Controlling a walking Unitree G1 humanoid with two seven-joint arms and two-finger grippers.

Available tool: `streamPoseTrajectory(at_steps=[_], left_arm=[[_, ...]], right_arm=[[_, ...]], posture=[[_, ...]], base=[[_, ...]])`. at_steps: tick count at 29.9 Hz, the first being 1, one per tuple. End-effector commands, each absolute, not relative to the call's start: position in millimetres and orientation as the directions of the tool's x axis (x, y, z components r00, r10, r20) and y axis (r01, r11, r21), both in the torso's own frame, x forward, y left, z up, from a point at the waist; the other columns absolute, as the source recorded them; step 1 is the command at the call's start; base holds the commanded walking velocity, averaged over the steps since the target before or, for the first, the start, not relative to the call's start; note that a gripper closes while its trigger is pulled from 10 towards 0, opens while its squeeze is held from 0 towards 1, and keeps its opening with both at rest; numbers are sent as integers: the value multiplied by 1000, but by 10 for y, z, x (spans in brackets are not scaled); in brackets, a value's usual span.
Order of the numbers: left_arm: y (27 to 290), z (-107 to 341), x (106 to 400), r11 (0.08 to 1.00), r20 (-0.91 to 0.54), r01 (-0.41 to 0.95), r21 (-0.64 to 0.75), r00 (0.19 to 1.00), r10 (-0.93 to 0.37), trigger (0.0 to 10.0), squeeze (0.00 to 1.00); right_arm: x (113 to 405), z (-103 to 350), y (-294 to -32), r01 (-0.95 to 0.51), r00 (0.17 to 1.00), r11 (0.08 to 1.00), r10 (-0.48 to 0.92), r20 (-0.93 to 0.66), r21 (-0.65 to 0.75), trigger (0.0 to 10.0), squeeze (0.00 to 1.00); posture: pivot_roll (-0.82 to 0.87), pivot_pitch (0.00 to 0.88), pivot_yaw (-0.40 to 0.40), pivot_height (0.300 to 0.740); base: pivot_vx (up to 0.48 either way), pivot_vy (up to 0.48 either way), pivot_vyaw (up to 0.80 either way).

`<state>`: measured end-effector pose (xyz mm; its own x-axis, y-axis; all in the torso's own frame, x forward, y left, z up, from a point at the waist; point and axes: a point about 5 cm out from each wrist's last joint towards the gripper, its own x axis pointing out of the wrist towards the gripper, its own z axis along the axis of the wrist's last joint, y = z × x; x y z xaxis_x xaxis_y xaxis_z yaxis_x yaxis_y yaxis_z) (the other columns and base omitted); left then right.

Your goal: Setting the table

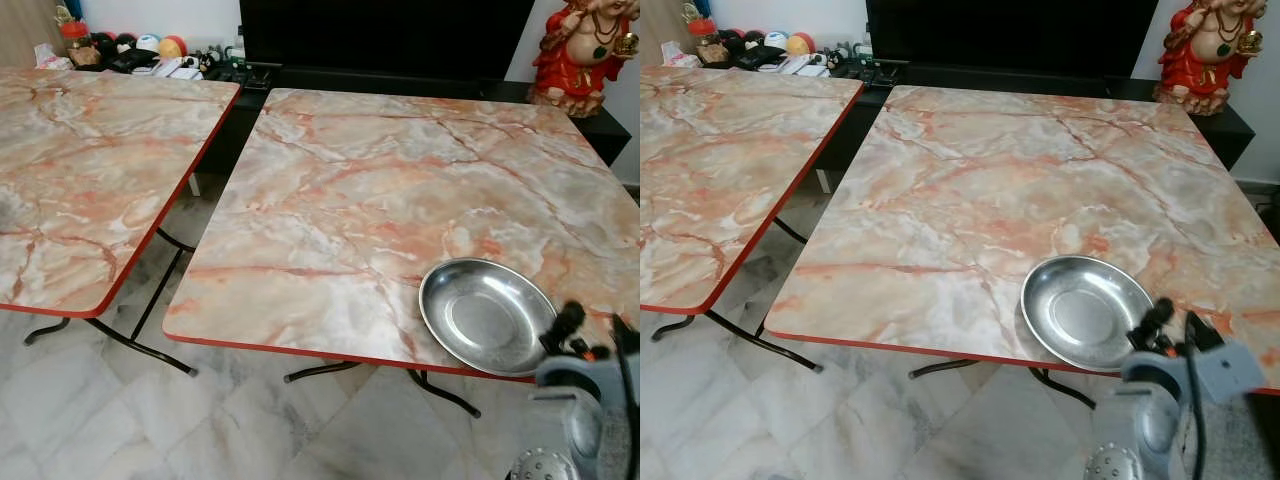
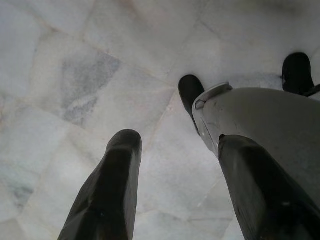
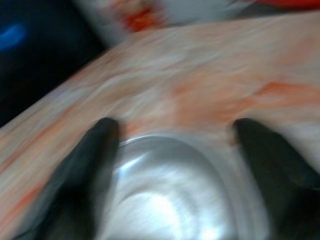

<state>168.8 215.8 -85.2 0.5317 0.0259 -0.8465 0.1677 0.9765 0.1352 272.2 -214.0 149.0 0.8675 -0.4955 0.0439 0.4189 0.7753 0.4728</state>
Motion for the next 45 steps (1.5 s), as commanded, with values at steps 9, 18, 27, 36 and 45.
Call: streamPoseTrajectory(at_steps=[9, 18, 27, 36, 45], left_arm=[[2182, -879, 1616, 987, -848, 104, 120, 528, 47, 10000, 0], [2342, -809, 1679, 987, -814, 37, 158, 571, 109, 10000, 0], [2438, -777, 1692, 983, -804, 24, 184, 579, 136, 10000, 0], [2375, -789, 1707, 985, -811, 44, 170, 574, 114, 10000, 0], [2383, -772, 1740, 984, -807, 47, 173, 580, 114, 10000, 0]], right_arm=[[2870, 1450, -2041, 270, 959, 960, -275, 70, 73, 10000, 0], [2903, 1478, -2141, 222, 973, 975, -220, 73, -24, 10000, 0], [2913, 1443, -2050, 201, 978, 980, -201, 62, 9, 10000, 0], [2898, 1397, -1940, 187, 981, 982, -189, 47, 32, 10000, 0], [2907, 1408, -1927, 200, 978, 979, -202, 49, 44, 10000, 0]], posture=[[-17, 138, -34, 740], [-16, 114, -35, 740], [-8, 93, -31, 740], [-4, 81, -29, 740], [-5, 90, -29, 740]], base=[[0, 0, 0], [0, 0, 0], [0, 0, 0], [0, 197, 0], [0, 399, 0]])
